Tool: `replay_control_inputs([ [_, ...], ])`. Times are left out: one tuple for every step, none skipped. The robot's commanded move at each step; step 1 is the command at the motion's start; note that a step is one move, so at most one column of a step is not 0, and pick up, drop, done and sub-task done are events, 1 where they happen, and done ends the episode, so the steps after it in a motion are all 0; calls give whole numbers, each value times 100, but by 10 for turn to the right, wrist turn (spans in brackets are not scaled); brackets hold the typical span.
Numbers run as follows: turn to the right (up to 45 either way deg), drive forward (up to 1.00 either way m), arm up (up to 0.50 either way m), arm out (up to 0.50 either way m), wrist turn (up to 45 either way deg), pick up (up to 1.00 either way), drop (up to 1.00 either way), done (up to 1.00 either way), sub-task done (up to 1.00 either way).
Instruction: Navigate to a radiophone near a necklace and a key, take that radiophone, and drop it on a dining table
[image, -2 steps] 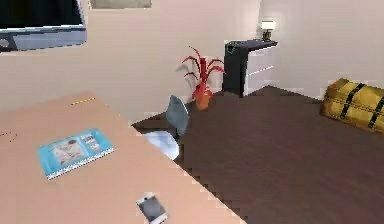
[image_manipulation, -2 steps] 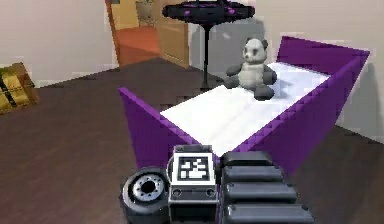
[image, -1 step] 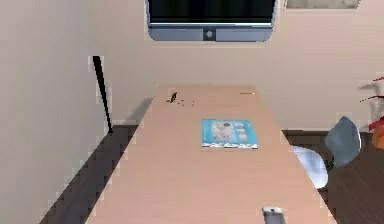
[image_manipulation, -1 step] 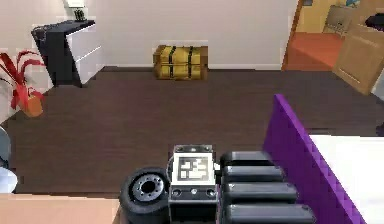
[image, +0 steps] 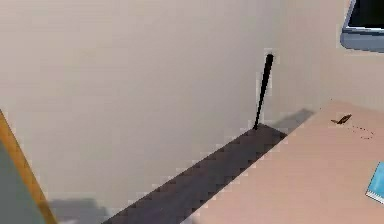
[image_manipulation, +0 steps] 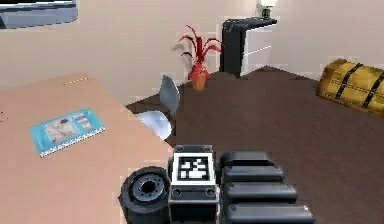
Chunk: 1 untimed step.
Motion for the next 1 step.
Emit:
replay_control_inputs([
  [-360,0,0,0,0,0,0,0,0],
])
